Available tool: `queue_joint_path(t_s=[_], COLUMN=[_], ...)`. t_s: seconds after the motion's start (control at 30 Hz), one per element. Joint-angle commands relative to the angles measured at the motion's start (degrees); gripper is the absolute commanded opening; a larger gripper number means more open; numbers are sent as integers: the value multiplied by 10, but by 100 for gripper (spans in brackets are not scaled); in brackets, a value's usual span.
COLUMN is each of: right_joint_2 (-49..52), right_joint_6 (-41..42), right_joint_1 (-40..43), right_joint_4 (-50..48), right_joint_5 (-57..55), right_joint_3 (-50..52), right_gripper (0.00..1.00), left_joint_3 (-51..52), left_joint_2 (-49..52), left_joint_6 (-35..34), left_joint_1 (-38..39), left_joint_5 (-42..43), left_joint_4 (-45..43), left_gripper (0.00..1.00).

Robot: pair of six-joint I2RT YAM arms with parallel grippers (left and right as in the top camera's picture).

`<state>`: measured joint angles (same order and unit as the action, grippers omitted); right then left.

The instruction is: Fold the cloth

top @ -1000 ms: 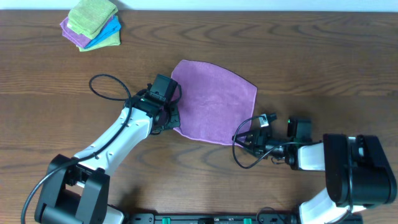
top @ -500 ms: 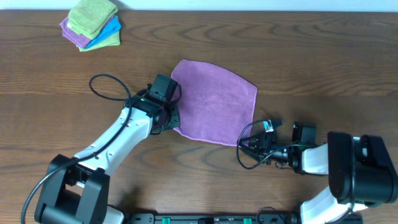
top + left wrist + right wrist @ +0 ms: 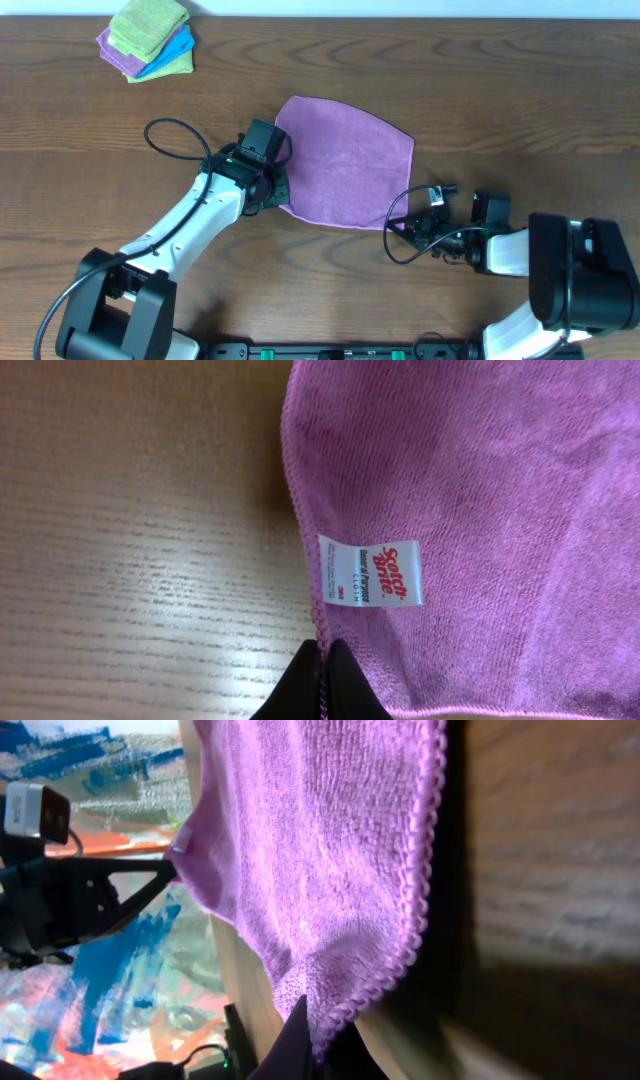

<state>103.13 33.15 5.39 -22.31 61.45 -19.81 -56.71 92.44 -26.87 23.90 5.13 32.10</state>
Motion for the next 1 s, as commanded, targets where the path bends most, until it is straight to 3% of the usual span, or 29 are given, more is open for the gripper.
queue_joint_path(t_s=[0.0, 0.23, 0.5, 0.97], right_joint_2=[10, -94, -155, -155], right_joint_6=[7, -18, -142, -134], right_joint_1=[7, 1, -35, -65], right_joint_4=[22, 137, 421, 431], right_joint_5=[-87, -100, -260, -302], right_joint_3=[-11, -95, -269, -360], right_gripper=[2, 2, 2, 2], left_joint_3=[2, 2, -28, -56], left_joint_2=[-7, -7, -7, -7], left_joint_6=[12, 18, 51, 61], left_joint_1=[1, 1, 1, -73], left_joint_5=[-10, 10, -15, 10], left_joint_4=[-9, -59, -73, -148], left_gripper=[6, 6, 5, 6])
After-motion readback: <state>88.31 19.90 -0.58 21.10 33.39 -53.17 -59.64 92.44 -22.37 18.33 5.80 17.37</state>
